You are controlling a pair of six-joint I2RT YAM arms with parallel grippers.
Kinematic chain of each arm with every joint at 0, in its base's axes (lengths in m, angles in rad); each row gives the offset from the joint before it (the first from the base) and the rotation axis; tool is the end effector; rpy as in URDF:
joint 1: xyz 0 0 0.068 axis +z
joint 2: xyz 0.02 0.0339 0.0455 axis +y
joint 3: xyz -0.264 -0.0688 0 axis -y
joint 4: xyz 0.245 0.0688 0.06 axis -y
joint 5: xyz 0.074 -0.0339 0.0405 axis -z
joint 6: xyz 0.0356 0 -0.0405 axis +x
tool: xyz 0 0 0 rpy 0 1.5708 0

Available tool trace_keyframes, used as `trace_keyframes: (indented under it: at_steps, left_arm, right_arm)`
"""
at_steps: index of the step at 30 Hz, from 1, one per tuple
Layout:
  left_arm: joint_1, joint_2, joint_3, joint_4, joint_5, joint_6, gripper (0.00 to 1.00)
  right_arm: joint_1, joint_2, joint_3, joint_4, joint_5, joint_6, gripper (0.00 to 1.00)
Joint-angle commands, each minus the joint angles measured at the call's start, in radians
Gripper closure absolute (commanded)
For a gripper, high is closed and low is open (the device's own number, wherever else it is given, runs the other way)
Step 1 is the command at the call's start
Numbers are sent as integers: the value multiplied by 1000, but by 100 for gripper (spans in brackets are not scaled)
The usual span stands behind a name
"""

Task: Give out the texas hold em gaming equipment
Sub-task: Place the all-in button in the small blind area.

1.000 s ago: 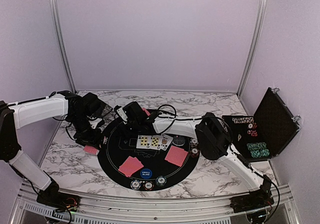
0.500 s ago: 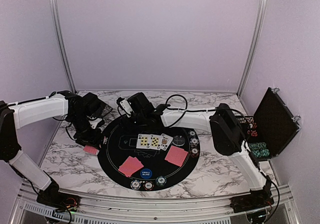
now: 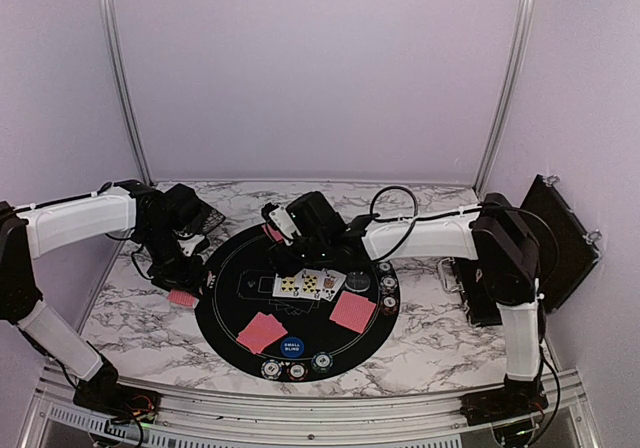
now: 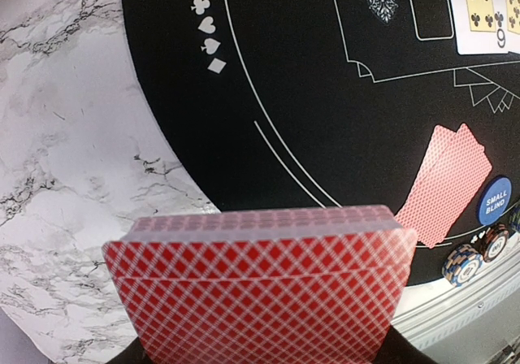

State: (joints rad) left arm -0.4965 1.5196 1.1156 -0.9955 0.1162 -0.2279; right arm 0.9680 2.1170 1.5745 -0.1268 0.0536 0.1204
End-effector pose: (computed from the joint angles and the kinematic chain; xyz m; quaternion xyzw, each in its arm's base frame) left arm 0.2389 -0.1341 0.2283 0.1381 0.9850 -0.0844 0.0594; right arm 0.2759 0.3975 0.1960 -0.3594 0.8250 0.2048 0.3851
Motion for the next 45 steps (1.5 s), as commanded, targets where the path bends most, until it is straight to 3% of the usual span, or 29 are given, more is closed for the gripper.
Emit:
trace_keyframes:
  at_steps: [1, 17, 45]
  left_arm:
    - [5, 2, 31, -6, 10, 2, 43]
    - [6, -8, 32, -8, 10, 2, 43]
    - [5, -11, 31, -12, 6, 13, 43]
  right_arm:
    - [24, -111, -93, 71, -2, 24, 40]
    - [99, -338, -488, 162, -102, 26, 39]
    - [122, -332, -598, 131, -82, 74, 34]
